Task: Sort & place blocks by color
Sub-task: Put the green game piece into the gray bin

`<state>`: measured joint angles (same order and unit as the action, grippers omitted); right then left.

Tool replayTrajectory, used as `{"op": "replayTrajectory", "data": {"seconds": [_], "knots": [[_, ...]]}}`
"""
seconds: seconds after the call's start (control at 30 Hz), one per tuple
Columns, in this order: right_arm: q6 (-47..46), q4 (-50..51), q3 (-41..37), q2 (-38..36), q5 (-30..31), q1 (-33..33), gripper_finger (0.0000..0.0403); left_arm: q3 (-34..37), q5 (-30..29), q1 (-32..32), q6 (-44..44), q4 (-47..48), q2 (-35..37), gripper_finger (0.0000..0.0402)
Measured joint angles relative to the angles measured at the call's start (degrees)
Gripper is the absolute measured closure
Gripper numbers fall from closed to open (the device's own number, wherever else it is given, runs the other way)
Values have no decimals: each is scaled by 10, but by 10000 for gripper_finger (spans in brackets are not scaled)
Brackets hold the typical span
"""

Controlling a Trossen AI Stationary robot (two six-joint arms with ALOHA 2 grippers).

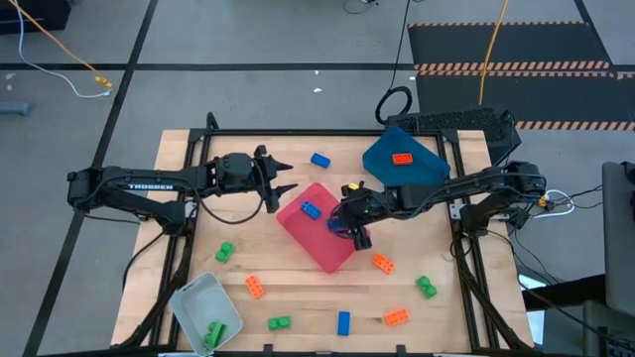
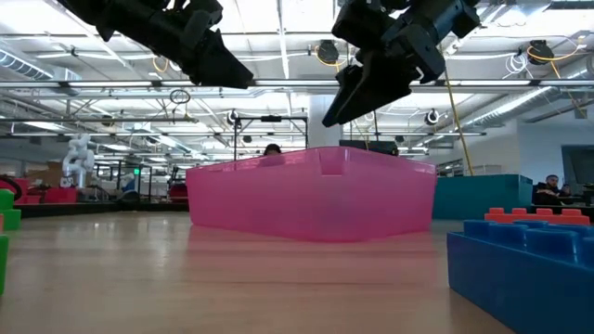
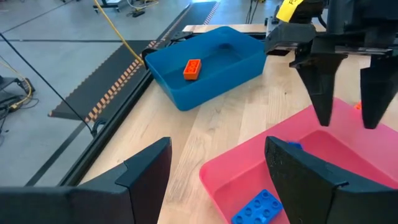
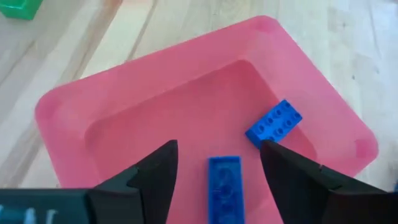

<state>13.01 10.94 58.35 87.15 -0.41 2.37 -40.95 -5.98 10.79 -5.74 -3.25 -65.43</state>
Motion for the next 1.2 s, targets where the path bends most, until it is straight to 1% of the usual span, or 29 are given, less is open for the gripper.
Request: {"op": "replayTrajectory", "data": {"seconds": [0.13,0.4,0.5,0.63,0.73,0.93,1.07,1.2], "knots": [[-4,22,0,-5,48,0,177,0,0,0,0,0,0,144],[-70,122,0,-12,50,0,175,0,0,0,0,0,0,144],[-88,144,0,-15,53,0,175,0,0,0,0,0,0,144],[-96,146,0,-26,90,1,177,0,0,0,0,-1,0,144],[-95,148,0,-46,109,0,182,0,0,0,0,-2,0,144],[-100,149,-30,-101,109,0,188,0,0,0,0,-3,0,144],[-136,148,-62,-153,109,0,188,0,0,0,4,-3,0,144],[-190,150,-108,-202,109,0,188,0,0,0,36,-4,0,144]]}}
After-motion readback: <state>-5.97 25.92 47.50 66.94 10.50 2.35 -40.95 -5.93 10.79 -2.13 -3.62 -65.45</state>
